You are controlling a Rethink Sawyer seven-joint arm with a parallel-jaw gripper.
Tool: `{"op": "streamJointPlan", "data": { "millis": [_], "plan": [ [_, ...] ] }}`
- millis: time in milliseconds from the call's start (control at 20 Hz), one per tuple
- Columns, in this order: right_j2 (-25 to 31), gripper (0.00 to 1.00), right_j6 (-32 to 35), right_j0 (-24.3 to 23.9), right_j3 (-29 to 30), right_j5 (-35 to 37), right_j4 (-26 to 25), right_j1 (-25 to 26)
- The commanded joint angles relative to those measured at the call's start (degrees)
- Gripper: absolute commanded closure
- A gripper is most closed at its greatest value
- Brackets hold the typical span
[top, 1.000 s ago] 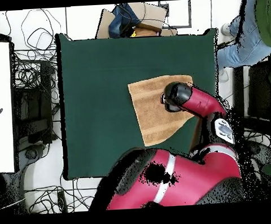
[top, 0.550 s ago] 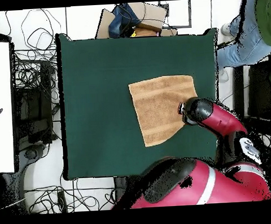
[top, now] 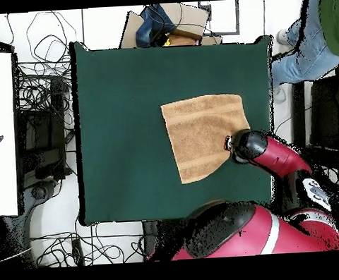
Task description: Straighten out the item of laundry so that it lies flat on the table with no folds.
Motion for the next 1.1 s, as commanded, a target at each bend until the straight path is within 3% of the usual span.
{"op": "streamJointPlan", "data": {
  "millis": [50,600,1100],
  "plan": [
    [8.2,1.00,2.0,1.6,-0.2,-0.1,-3.0,1.7],
    [8.6,1.00,3.5,3.2,-3.9,2.3,-1.5,3.9],
    [4.9,1.00,6.4,5.0,2.0,3.5,-1.6,-0.3]
  ]
}}
